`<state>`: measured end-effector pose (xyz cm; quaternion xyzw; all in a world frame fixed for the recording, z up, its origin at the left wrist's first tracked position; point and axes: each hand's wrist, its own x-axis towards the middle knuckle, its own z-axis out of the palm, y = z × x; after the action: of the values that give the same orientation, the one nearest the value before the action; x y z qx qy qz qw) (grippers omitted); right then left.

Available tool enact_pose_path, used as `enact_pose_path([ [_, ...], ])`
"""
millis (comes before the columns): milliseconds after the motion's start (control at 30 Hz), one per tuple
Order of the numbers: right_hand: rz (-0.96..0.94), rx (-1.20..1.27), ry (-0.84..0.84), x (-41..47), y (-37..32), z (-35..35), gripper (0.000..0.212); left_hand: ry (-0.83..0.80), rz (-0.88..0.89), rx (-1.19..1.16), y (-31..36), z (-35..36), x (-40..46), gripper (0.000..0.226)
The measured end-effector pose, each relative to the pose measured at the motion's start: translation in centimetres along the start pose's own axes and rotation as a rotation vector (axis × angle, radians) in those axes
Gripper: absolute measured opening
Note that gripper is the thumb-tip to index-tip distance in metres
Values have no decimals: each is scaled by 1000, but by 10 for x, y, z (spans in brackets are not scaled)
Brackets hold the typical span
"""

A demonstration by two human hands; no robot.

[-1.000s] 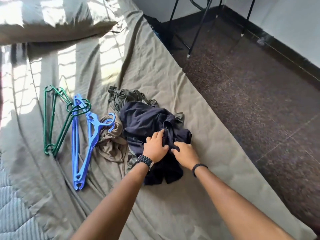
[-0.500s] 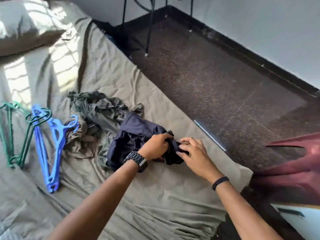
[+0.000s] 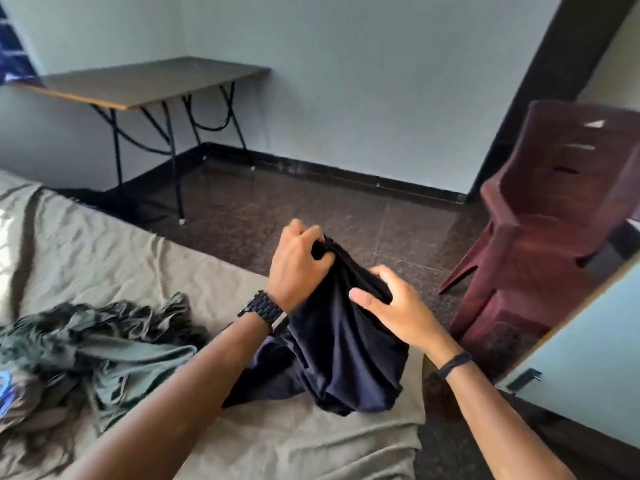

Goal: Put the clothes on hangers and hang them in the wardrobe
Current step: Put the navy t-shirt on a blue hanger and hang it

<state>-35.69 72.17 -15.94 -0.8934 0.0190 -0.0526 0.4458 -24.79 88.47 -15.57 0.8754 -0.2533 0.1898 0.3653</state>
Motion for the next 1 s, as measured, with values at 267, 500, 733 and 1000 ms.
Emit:
enact_pose_path([
  [267, 61, -614, 126, -25, 11, -13, 17, -154, 324, -127, -2, -36, 20, 19],
  [500, 113, -531, 461, -56, -65, -60, 10, -139, 345, 34, 26, -120, 43, 38],
  [733, -108, -575, 852, -86, -174, -129, 22, -364, 419, 119, 90, -249, 74, 28],
  [1000, -317, -192, 1008, -112, -287, -178, 21, -979, 453, -186, 195, -339, 42, 6],
])
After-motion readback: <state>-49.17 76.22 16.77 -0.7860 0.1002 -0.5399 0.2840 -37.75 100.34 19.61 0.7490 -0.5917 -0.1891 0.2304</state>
